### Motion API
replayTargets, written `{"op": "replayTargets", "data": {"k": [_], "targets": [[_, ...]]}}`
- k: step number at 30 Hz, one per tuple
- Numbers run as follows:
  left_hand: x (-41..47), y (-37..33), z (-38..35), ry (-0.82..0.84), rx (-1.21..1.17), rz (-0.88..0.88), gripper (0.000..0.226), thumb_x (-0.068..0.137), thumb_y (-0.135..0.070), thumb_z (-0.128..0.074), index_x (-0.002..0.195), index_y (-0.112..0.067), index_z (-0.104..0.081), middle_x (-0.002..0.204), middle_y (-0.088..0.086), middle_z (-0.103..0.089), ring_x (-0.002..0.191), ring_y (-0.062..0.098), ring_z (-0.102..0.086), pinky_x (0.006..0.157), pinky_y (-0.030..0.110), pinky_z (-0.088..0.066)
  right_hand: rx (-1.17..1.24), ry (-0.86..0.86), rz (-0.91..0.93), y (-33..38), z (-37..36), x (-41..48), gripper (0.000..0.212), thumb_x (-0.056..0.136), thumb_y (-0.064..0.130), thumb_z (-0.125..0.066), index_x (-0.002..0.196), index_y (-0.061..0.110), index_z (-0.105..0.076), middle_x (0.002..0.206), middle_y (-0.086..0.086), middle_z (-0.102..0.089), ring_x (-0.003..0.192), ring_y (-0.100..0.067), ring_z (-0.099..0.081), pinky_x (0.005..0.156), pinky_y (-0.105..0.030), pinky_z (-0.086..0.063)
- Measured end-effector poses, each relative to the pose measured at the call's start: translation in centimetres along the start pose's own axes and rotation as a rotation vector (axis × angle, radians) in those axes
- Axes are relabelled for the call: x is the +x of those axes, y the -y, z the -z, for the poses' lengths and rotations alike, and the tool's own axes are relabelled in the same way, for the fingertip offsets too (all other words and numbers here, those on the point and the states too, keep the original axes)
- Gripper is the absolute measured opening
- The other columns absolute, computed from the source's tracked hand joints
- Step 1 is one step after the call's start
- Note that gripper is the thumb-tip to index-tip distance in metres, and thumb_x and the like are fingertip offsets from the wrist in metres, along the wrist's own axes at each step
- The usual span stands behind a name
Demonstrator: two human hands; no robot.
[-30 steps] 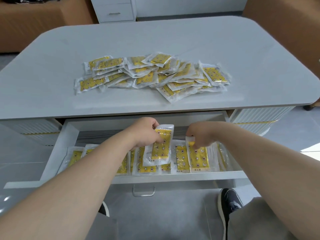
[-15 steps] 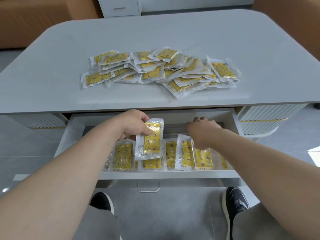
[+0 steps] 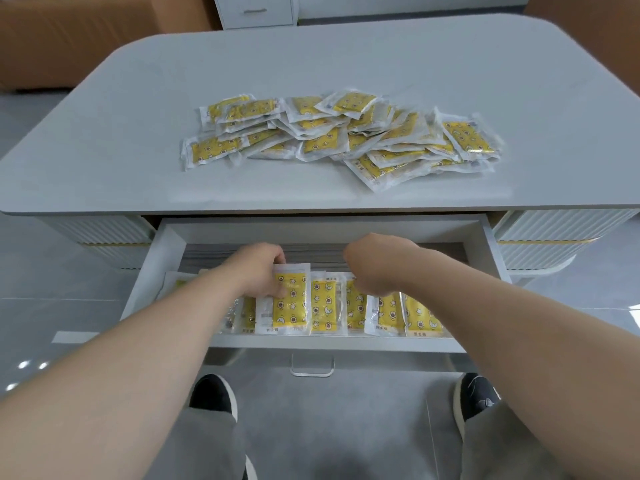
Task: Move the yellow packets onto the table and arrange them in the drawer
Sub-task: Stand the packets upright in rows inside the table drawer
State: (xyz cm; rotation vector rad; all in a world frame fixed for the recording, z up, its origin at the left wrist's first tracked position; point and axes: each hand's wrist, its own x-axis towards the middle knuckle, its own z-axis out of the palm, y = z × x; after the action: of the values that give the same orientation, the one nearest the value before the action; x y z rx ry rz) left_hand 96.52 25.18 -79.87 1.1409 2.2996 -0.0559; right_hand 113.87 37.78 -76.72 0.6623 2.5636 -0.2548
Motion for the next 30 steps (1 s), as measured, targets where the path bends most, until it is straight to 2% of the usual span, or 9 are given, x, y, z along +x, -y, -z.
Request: {"op": "replayTargets", "data": {"k": [5,9,12,14,17,19,22,27,30], "targets": [[-0.2,0.3,-1.0,-0.098,0.278,-0.063,0.064,0.072,-0.055,-0.081,0.122,-0.029,-0.052,0.132,-0.002,-0.053,0.125,0.023,-0.047,0.108,0.042,-0.036,0.015,-0.048,0.008,0.0,0.2,0.1,0.009,0.094,0.010,-0.053,0.096,0.014,-0.061,0.093,-0.002,-0.062,0.077,-0.020,-0.061,0.054,-0.027,-0.044],[-0.6,-1.1,-0.7,-0.117,0.493,-0.057,0.073,0.073,-0.053,-0.080,0.132,-0.023,-0.048,0.134,0.005,-0.047,0.127,0.026,-0.044,0.110,0.040,-0.035,0.048,-0.120,0.007,-0.3,1.0,-0.1,0.012,0.095,0.016,-0.054,0.085,0.020,-0.052,0.087,0.001,-0.056,0.076,-0.020,-0.058,0.058,-0.030,-0.047],[-1.5,-4.1,0.8,-0.191,0.434,-0.102,0.044,0.081,-0.032,-0.076,0.120,-0.022,-0.056,0.120,0.003,-0.057,0.109,0.025,-0.058,0.091,0.037,-0.047,0.176,-0.216,0.015,-1.0,2.7,-0.8,0.025,0.096,0.025,-0.057,0.075,0.023,-0.044,0.080,0.003,-0.055,0.070,-0.016,-0.053,0.059,-0.029,-0.045],[-2.3,-6.1,2.8,-0.250,0.188,-0.114,0.023,0.085,-0.036,-0.072,0.102,-0.023,-0.062,0.101,-0.002,-0.064,0.091,0.023,-0.063,0.073,0.032,-0.050,0.388,-0.311,-0.002,-1.5,4.0,-1.3,0.029,0.094,0.026,-0.063,0.072,0.021,-0.044,0.074,0.004,-0.053,0.065,-0.013,-0.049,0.056,-0.027,-0.039],[-2.9,-7.6,5.3,-0.397,-0.079,-0.148,0.022,0.090,-0.045,-0.067,0.088,-0.023,-0.064,0.083,-0.004,-0.063,0.078,0.020,-0.062,0.065,0.031,-0.049,0.817,-0.493,-0.125,-1.9,5.4,-1.3,0.022,0.091,0.021,-0.068,0.078,0.019,-0.051,0.075,-0.003,-0.063,0.070,-0.020,-0.065,0.063,-0.037,-0.056],[-2.6,-7.7,6.0,-0.544,-0.134,-0.174,0.021,0.095,-0.043,-0.062,0.096,-0.023,-0.065,0.092,-0.004,-0.064,0.085,0.020,-0.061,0.070,0.033,-0.049,1.218,-0.570,-0.236,-2.3,6.1,-1.3,0.009,0.092,0.014,-0.066,0.092,0.017,-0.058,0.085,-0.006,-0.068,0.072,-0.021,-0.073,0.065,-0.040,-0.062],[-1.0,-7.8,6.2,-0.701,-0.069,-0.262,0.028,0.100,-0.036,-0.057,0.122,-0.019,-0.064,0.121,-0.001,-0.060,0.113,0.021,-0.055,0.091,0.035,-0.046,1.635,-0.596,-0.302,-3.1,6.7,-1.1,0.018,0.095,0.007,-0.062,0.112,0.015,-0.061,0.103,-0.006,-0.069,0.072,-0.019,-0.075,0.057,-0.030,-0.058],[1.6,-8.0,6.6,-0.633,0.094,-0.265,0.051,0.104,-0.041,-0.044,0.149,-0.017,-0.043,0.157,0.003,-0.038,0.144,0.023,-0.033,0.113,0.041,-0.033,1.826,-0.546,-0.316,-3.9,7.4,-0.7,0.029,0.096,0.006,-0.064,0.124,0.012,-0.061,0.112,-0.011,-0.065,0.068,-0.024,-0.074,0.057,-0.032,-0.059],[2.6,-8.1,6.8,-0.537,0.144,-0.243,0.054,0.105,-0.045,-0.037,0.151,-0.017,-0.040,0.167,0.007,-0.018,0.153,0.025,-0.015,0.120,0.043,-0.022,1.895,-0.508,-0.341,-3.9,7.7,-0.3,0.012,0.098,0.011,-0.064,0.110,0.009,-0.064,0.110,-0.009,-0.065,0.071,-0.024,-0.075,0.057,-0.032,-0.058]]}}
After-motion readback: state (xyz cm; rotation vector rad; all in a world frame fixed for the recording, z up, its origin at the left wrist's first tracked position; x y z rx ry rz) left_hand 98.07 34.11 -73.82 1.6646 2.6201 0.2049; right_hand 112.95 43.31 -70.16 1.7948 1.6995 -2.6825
